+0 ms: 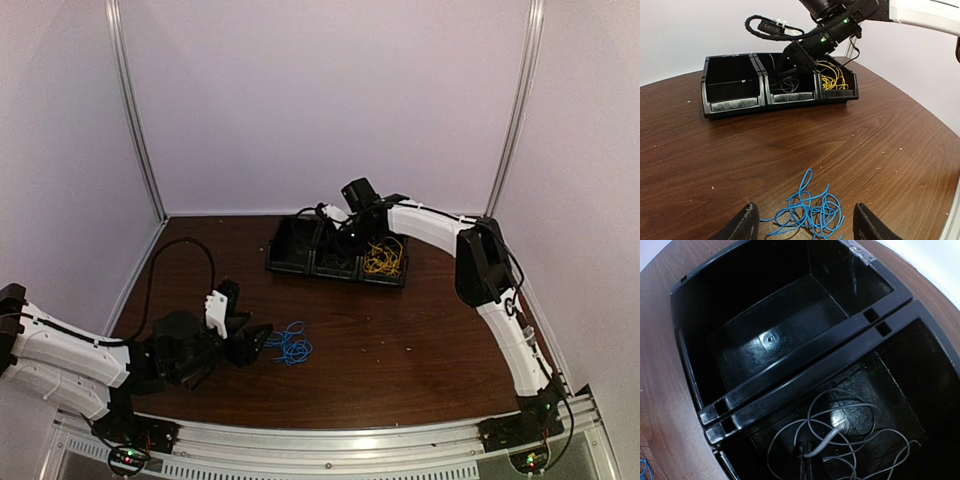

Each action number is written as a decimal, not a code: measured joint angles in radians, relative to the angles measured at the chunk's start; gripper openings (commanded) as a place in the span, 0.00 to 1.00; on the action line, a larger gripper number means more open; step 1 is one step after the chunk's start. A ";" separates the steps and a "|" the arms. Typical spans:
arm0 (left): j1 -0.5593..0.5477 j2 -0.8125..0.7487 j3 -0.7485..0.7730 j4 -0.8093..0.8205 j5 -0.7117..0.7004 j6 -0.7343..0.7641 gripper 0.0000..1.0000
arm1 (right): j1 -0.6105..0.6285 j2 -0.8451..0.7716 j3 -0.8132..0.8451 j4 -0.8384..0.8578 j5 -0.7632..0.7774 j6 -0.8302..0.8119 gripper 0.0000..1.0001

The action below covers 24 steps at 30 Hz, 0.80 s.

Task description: Untangle the cables

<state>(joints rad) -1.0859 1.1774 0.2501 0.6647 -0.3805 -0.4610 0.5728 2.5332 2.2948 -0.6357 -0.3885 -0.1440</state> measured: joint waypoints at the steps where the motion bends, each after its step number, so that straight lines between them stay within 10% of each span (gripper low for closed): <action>1: 0.000 0.000 -0.001 0.000 0.000 -0.002 0.65 | 0.008 -0.001 -0.006 0.000 0.018 0.011 0.01; 24: 0.000 0.000 -0.022 0.024 -0.001 -0.010 0.65 | 0.048 -0.051 -0.129 -0.095 0.082 -0.010 0.00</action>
<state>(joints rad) -1.0859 1.1770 0.2283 0.6884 -0.3813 -0.4713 0.6212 2.4817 2.1658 -0.7307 -0.3061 -0.1543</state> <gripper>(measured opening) 0.655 0.008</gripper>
